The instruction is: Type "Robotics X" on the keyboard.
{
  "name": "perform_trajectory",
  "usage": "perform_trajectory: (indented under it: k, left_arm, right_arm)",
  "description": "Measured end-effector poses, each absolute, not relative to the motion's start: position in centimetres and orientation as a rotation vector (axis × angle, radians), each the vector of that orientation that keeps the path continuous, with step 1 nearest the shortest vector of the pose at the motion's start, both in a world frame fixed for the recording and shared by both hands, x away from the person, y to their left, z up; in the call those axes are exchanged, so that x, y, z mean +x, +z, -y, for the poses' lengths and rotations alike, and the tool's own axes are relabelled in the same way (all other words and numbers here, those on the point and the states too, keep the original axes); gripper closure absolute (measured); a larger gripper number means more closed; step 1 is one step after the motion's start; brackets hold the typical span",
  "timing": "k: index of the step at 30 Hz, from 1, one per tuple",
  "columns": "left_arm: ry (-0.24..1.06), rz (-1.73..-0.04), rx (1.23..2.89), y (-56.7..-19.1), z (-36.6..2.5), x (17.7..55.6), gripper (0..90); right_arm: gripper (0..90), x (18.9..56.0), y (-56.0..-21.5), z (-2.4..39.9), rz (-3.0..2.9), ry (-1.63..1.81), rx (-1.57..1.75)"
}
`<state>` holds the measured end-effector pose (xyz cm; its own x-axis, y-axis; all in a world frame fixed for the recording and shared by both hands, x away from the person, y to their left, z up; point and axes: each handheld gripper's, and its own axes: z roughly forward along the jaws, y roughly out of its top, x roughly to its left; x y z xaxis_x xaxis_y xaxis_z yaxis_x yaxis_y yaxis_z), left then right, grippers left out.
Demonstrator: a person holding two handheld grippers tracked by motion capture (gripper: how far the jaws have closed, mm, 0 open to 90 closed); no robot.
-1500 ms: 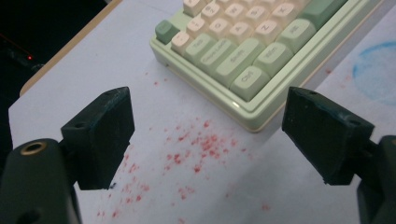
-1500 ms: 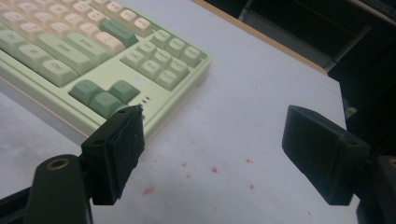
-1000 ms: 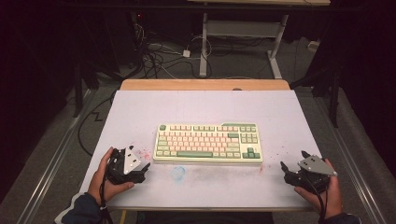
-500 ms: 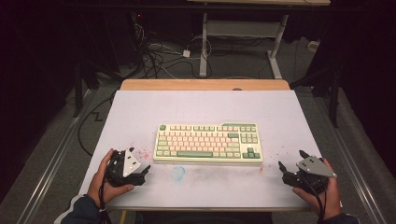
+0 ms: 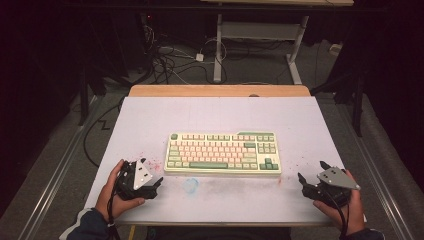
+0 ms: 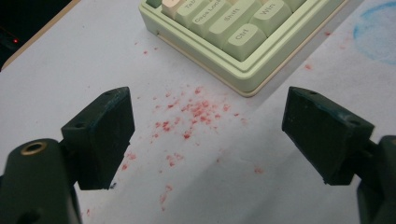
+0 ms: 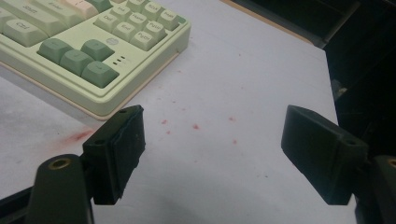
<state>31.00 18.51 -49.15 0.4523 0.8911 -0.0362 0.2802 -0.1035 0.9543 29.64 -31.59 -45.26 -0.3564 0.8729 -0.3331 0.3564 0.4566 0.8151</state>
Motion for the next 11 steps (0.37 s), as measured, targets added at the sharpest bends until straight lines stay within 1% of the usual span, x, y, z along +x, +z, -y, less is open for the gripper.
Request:
perform_trajectory:
  k: [11]
  left_arm:
    - [0.732, -1.027, 1.64, -49.18, -18.42, 31.13, 15.7]
  right_arm:
    - [22.3, 29.62, -45.47, 31.61, -1.919, 0.81, 1.037]
